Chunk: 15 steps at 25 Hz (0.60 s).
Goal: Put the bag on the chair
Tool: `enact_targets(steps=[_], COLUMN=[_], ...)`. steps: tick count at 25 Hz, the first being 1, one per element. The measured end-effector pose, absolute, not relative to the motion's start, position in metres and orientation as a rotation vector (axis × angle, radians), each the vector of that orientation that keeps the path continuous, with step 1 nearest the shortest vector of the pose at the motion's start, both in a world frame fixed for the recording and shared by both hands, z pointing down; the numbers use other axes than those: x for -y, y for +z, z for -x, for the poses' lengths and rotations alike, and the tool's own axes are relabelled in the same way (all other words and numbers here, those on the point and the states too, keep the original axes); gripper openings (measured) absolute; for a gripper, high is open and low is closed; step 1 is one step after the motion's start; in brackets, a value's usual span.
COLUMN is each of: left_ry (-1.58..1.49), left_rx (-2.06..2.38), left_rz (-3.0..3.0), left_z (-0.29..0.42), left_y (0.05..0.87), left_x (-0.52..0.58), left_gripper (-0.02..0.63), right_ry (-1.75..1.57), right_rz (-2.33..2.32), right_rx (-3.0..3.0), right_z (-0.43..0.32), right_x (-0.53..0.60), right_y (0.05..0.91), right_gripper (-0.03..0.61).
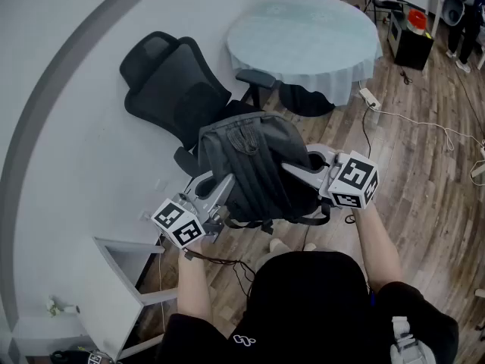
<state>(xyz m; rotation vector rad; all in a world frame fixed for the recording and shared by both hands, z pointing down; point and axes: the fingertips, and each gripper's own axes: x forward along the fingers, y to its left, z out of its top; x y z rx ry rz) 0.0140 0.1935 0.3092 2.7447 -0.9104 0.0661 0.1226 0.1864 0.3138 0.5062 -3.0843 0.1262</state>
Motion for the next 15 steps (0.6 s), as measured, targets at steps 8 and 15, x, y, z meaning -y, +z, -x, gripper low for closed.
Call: enact_targets(steps=[8, 15], left_ry=[0.092, 0.123], left_rx=[0.927, 0.950], left_rz=[-2.742, -2.736], left_z=[-0.015, -0.015], left_y=[0.313, 0.319], left_x=[-0.196, -0.193], left_gripper=[0.048, 0.048], right_ry=[0.163, 0.182], right_rz=[-0.535, -0.533], right_rx=[3.080, 3.079], right_z=[-0.123, -0.122], right_x=[-0.187, -0.182], right_y=[0.319, 0.326], right_gripper=[0.048, 0.048])
